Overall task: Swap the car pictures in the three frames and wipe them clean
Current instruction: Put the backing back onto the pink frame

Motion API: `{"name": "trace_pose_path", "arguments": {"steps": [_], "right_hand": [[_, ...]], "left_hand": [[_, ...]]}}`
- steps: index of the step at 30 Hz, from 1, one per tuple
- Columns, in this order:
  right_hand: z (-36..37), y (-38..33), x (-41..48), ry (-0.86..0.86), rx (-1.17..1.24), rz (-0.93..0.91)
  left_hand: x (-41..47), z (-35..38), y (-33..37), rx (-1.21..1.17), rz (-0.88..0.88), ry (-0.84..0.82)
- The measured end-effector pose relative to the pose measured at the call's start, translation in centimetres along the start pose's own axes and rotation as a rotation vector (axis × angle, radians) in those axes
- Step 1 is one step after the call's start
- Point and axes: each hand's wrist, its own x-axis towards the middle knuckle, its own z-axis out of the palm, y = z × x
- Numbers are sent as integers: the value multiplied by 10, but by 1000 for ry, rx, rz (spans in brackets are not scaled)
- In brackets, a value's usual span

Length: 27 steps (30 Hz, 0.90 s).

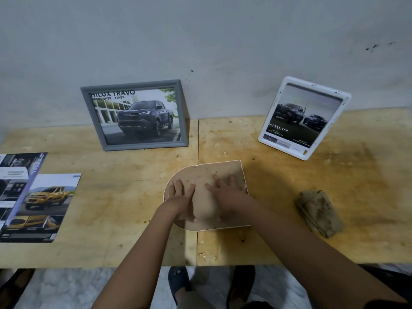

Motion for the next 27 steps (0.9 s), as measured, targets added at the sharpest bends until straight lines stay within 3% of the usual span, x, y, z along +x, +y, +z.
{"name": "trace_pose_path", "arguments": {"steps": [3, 5, 9, 11, 14, 18, 23, 27], "right_hand": [[2, 11, -9, 35, 12, -38], [2, 23, -19, 138, 154, -21], [12, 46, -26, 529, 542, 312], [19, 46, -26, 526, 623, 404], [26, 36, -25, 445, 737, 399], [32, 31, -29, 428, 742, 455], [30, 39, -37, 537, 959, 428], [5, 42, -52, 828, 1035, 437]], "left_hand": [[-11, 2, -11, -293, 66, 251], [-22, 11, -20, -533, 19, 461], [-30, 39, -27, -728, -164, 586], [-27, 47, -22, -784, -200, 615], [-26, 44, -5, -975, -282, 645], [-32, 37, 11, -1147, -459, 667], [-37, 22, 23, -1200, -340, 827], [-40, 3, 34, -1315, -196, 1008]]}}
